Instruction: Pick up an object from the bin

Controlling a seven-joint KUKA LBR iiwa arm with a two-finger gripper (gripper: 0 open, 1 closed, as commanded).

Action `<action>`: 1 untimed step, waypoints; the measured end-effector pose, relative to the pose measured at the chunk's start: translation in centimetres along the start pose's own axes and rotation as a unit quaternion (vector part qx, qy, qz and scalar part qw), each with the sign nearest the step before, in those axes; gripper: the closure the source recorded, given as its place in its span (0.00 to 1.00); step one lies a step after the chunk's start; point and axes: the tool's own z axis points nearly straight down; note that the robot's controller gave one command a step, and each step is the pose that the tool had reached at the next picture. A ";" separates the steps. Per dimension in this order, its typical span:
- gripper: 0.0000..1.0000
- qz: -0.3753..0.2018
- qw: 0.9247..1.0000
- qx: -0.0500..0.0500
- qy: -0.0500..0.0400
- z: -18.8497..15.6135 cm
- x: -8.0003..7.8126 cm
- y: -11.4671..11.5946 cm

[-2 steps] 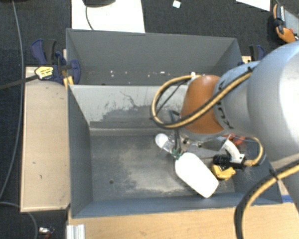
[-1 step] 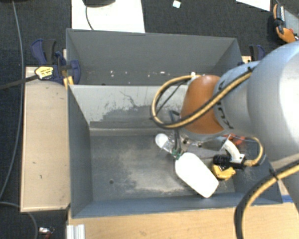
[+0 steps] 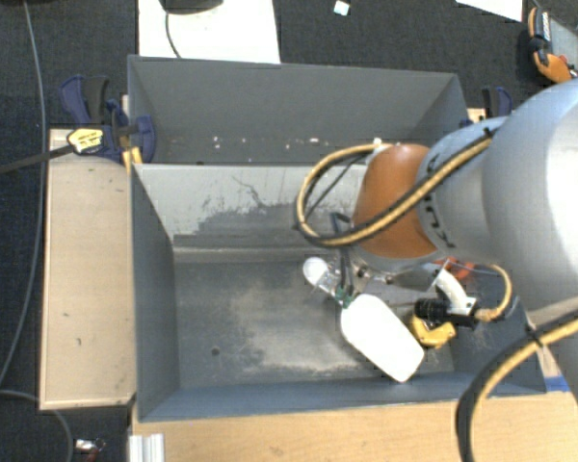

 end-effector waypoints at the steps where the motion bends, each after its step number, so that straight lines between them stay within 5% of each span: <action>1: 1.00 -0.113 0.994 0.000 0.000 0.4 0.4 -2.5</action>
Offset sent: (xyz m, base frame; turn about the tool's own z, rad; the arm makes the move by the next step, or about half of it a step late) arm -0.0029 -0.0148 0.0186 -0.0200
